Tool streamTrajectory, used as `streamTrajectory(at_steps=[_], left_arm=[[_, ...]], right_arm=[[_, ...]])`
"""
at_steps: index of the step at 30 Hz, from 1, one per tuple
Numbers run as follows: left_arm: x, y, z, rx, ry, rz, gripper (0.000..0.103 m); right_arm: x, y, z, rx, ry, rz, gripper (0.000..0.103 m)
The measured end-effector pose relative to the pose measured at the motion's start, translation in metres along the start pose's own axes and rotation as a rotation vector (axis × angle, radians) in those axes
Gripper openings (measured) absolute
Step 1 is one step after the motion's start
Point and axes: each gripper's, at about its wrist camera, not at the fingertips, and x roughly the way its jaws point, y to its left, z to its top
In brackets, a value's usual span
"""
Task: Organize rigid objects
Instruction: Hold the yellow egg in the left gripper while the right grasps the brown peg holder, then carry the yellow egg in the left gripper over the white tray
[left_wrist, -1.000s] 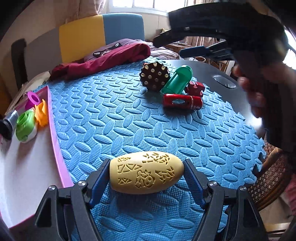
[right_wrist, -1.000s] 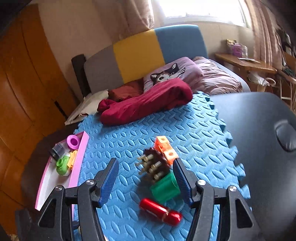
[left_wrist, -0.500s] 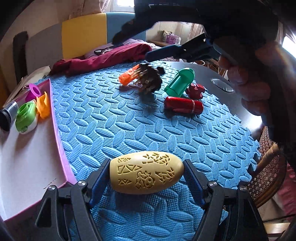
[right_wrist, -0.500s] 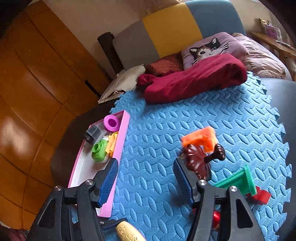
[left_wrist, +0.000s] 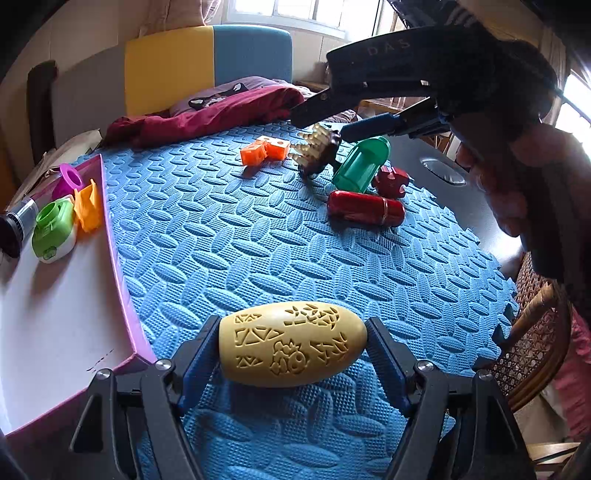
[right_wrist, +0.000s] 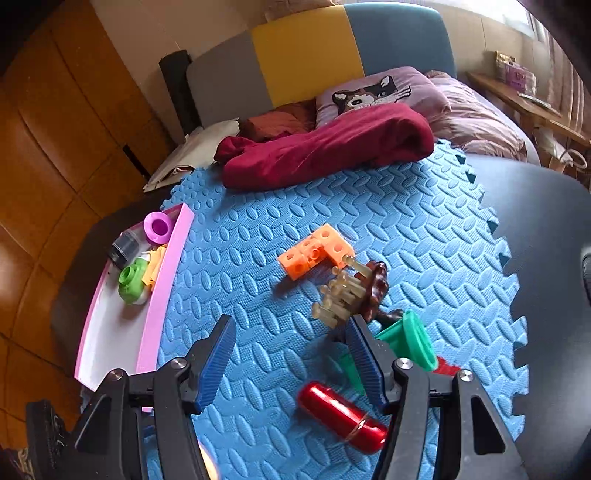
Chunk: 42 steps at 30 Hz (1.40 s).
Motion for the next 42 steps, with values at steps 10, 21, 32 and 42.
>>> streamTrajectory(at_steps=[10,21,32,42], left_arm=[[-0.001,0.000,0.000,0.003,-0.003,-0.004,0.077],[0.000,-0.001,0.000,0.013,-0.004,0.004,0.077],[-0.001,-0.001,-0.001,0.020,-0.005,0.006,0.077],[-0.026,0.007,-0.005,0.002,-0.036,0.025,0.077]], right_arm=[[0.014,-0.006,0.023,-0.139,0.077,-0.135,0.067],[0.068,0.006,0.024,-0.332,0.184,-0.279,0.050],[0.026,0.033,0.020,-0.271,-0.012,-0.138,0.045],[0.040,0.054,-0.021,-0.209,0.053,0.031,0.045]])
